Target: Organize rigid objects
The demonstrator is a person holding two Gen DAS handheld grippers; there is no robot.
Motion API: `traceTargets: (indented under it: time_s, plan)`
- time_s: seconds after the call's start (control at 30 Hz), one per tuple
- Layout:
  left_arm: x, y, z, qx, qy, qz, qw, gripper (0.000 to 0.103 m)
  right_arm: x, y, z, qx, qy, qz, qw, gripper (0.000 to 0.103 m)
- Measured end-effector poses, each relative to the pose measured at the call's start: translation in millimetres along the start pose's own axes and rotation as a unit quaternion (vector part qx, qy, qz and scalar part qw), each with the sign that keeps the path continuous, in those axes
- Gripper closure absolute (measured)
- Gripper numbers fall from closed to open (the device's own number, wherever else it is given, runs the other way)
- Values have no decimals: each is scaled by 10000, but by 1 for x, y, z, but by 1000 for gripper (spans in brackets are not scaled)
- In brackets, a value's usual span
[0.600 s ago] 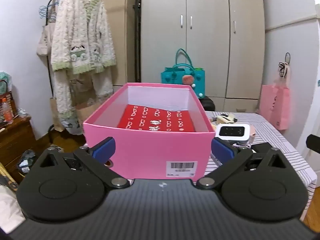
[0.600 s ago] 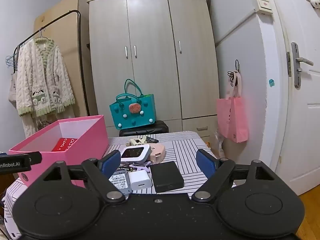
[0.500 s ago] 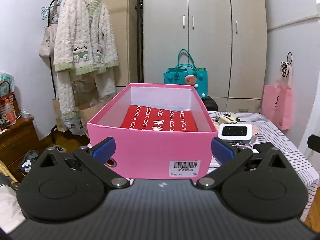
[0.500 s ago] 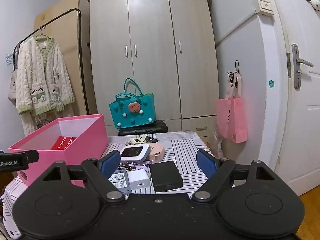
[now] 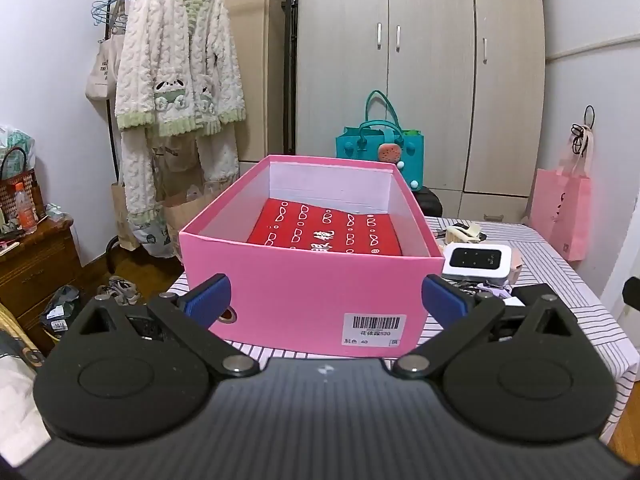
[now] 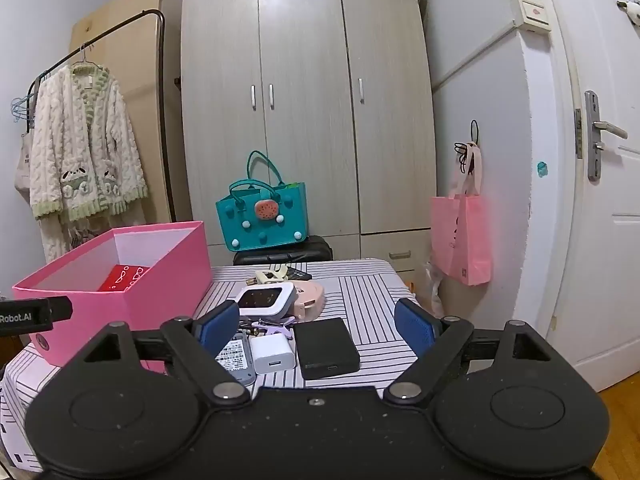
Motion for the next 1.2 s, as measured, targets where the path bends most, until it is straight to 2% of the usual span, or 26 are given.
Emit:
traceTargets:
  time_s: [0.43, 0.93, 1.2]
  plan:
    - [-5, -2, -18, 92, 59, 45, 9999, 1, -5, -7, -12, -145, 218, -18, 9997, 15]
    - [-8, 5, -64, 84, 501, 183, 9985, 0, -11, -4, -43, -91, 160, -5, 9998, 13]
    - [-12, 11, -76, 122, 419, 173, 9989, 0, -9, -7, -47, -179, 200, 33, 9996, 12]
Point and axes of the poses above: each gripper's, at about its wrist camera, not at the fingertips, and x roughly the way its jaws point, z to its left, y to its underside, the point moved 1 cm from there along x, roughly the way its jaws point, and after that the axes turned 1 degree about -z, right-handed, at the moved point
